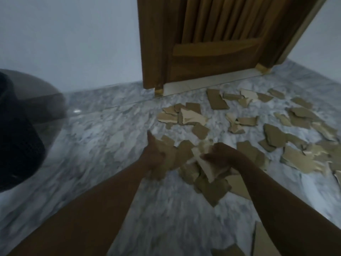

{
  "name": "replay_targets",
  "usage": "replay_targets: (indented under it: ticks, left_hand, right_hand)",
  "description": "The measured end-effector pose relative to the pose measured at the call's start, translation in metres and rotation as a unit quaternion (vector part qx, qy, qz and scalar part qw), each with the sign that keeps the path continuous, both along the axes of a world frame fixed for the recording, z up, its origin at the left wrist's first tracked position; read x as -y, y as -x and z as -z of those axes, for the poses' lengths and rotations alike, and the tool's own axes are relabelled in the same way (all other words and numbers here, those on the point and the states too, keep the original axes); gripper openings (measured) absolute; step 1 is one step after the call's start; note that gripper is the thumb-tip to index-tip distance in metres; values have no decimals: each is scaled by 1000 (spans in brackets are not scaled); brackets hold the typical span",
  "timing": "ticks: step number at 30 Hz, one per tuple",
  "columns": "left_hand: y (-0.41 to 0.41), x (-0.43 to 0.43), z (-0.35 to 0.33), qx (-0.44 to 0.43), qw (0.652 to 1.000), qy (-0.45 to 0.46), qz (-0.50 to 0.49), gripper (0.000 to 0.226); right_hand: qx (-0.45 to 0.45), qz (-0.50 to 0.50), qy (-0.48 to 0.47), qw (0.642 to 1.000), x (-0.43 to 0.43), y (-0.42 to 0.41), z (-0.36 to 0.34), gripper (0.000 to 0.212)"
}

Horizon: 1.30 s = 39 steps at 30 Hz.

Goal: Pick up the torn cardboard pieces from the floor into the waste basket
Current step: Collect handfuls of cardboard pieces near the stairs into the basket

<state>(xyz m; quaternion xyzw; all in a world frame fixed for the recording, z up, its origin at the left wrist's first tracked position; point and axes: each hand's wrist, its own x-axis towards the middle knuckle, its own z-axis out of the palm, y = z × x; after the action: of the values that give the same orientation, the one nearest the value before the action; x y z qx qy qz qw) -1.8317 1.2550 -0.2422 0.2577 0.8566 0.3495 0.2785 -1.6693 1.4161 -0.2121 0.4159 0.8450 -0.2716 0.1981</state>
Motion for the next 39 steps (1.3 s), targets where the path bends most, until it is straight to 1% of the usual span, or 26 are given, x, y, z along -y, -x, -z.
replay_targets:
  ticks: [1, 3, 4, 5, 7, 9, 11, 12, 14, 16, 18, 20, 21, 22, 23, 24, 25, 26, 27, 29, 31, 33, 34, 35, 37, 39]
  left_hand:
    - [-6, -11, 1, 53, 999, 0, 8, 100]
    - [-8, -37, 8, 118, 992, 39, 23, 93]
    - [-13, -45, 11, 122, 991, 56, 18, 89]
    - [-17, -51, 14, 122, 988, 94, 29, 86]
    - [-17, -53, 25, 83, 984, 150, 55, 78]
    - [-16, -50, 28, 36, 981, 170, 81, 67]
    - [-9, -52, 37, 34, 979, 182, 90, 61]
    - [-6, -49, 37, 29, 978, 187, 92, 63]
    - [0, -45, 41, 28, 974, 201, 98, 80]
    - [7, -38, 46, 36, 973, 206, 100, 94]
    - [15, -30, 46, 25, 975, 199, 98, 92]
    - [26, -19, 38, 4, 979, 188, 84, 76]
    - [30, -14, 32, -4, 982, 176, 65, 68]
    - [37, -9, 27, -7, 985, 168, 49, 64]
    - [44, -6, 24, 4, 988, 153, 32, 64]
    - [49, -4, 20, 30, 991, 132, 9, 67]
    - [52, -3, 16, 64, 993, 100, -13, 70]
    - [53, -4, 10, 107, 991, 78, -18, 68]
    - [49, -4, 4, 145, 987, 69, 4, 60]
    - [34, -5, -6, 168, 975, 102, 103, 45]
    - [16, -6, -8, 135, 958, 148, 205, 43]
    - [-1, -3, -3, 75, 939, 189, 276, 49]
    - [-7, -1, 1, 64, 932, 199, 294, 53]
    - [-9, 1, 7, 77, 928, 208, 300, 56]
    - [-13, 8, 15, 116, 931, 195, 286, 57]
    - [-13, 12, 23, 120, 937, 175, 276, 56]
  right_hand:
    - [42, -34, -8, 999, 3, -15, 2, 44]
    - [94, -44, -23, 994, 9, -38, 16, 65]
    - [110, -41, -32, 993, 12, -47, 28, 71]
    - [123, -46, -47, 990, 16, -53, 41, 75]
    - [109, -21, -71, 991, 26, -62, 61, 76]
    - [89, -4, -96, 991, 33, -67, 69, 70]
    - [87, -14, -101, 991, 34, -67, 72, 68]
    - [85, -13, -87, 993, 33, -66, 73, 72]
    - [74, -17, -52, 996, 29, -62, 74, 81]
    - [58, -34, -17, 998, 27, -56, 70, 86]
    - [18, -25, 16, 999, 27, -51, 57, 85]
    - [-2, 9, 34, 999, 23, -49, 40, 86]
    - [-7, 36, 43, 998, 18, -48, 31, 83]
    - [-20, 66, 54, 996, 12, -48, 23, 72]
    - [-31, 86, 60, 994, 7, -48, 18, 58]
    - [-32, 85, 55, 994, 3, -47, 16, 54]
    - [-12, 61, 34, 998, 1, -45, 17, 58]
    - [13, 37, 10, 999, 4, -42, 21, 69]
    - [22, 17, -9, 1000, 8, -40, 29, 79]
    - [-5, 0, -2, 1000, 20, -34, 48, 89]
    - [-57, -15, -5, 998, 32, -28, 63, 83]
    - [-98, -37, -6, 995, 42, -24, 69, 68]
    - [-121, -54, -10, 991, 46, -22, 71, 57]
    - [-149, -65, -16, 987, 50, -21, 69, 48]
    - [-200, -28, 7, 979, 45, -24, 65, 35]
    - [-229, 42, 42, 972, 32, -32, 54, 39]
